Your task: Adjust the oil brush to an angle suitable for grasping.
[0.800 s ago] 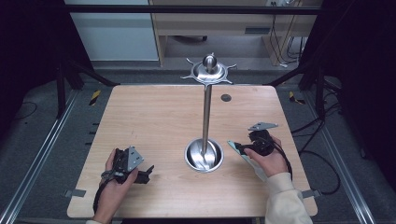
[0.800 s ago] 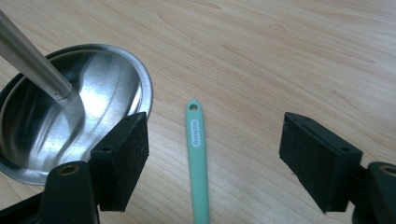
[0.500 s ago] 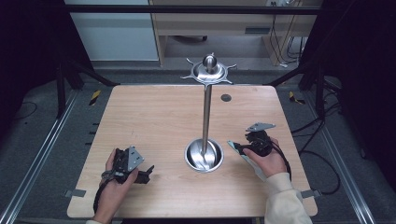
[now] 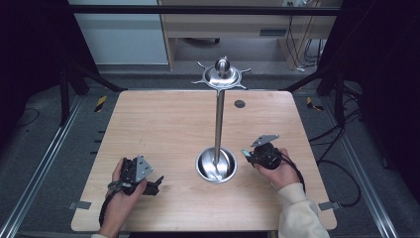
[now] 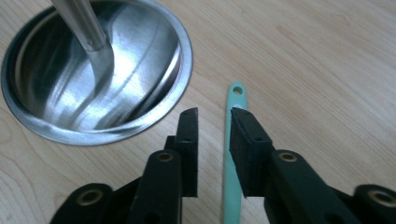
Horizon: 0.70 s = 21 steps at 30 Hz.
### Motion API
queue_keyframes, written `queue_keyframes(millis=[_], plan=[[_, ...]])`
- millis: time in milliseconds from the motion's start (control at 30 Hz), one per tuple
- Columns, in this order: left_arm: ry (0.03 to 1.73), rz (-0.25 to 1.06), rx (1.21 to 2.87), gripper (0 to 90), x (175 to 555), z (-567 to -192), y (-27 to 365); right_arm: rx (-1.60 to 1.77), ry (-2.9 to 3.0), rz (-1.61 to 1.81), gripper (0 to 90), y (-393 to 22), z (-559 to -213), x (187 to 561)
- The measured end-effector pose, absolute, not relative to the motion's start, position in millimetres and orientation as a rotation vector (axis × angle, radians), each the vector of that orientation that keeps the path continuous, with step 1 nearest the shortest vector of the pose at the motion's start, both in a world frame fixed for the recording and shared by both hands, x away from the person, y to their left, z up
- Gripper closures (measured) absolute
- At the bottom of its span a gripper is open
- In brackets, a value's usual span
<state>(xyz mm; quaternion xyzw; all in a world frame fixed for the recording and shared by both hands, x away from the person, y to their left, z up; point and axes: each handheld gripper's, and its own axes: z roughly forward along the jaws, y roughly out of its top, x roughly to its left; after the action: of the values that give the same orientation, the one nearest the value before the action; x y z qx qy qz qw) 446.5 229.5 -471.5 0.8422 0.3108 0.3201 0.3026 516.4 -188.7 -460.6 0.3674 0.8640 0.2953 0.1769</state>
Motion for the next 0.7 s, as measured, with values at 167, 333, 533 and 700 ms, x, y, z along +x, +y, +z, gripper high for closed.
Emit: queue_keyframes(millis=[167, 333, 533, 700], plan=[[0.823, 0.848, 2.235, 2.6, 446.5, -471.6, 229.3, 1.061, 2.463, 0.766, 86.3, -186.3, -466.0, 518.1], [0.823, 0.848, 2.236, 2.6, 446.6, -471.8, 229.2, 1.07, 2.477, 0.749, 88.2, -184.2, -470.2, 520.2], [0.823, 0.849, 2.237, 2.6, 446.6, -471.8, 229.1, 1.073, 2.492, 0.726, 88.5, -183.5, -475.9, 524.7], [0.822, 0.848, 2.237, 2.6, 446.5, -471.9, 228.9, 1.083, 2.493, 0.711, 88.7, -185.2, -478.0, 526.7]])
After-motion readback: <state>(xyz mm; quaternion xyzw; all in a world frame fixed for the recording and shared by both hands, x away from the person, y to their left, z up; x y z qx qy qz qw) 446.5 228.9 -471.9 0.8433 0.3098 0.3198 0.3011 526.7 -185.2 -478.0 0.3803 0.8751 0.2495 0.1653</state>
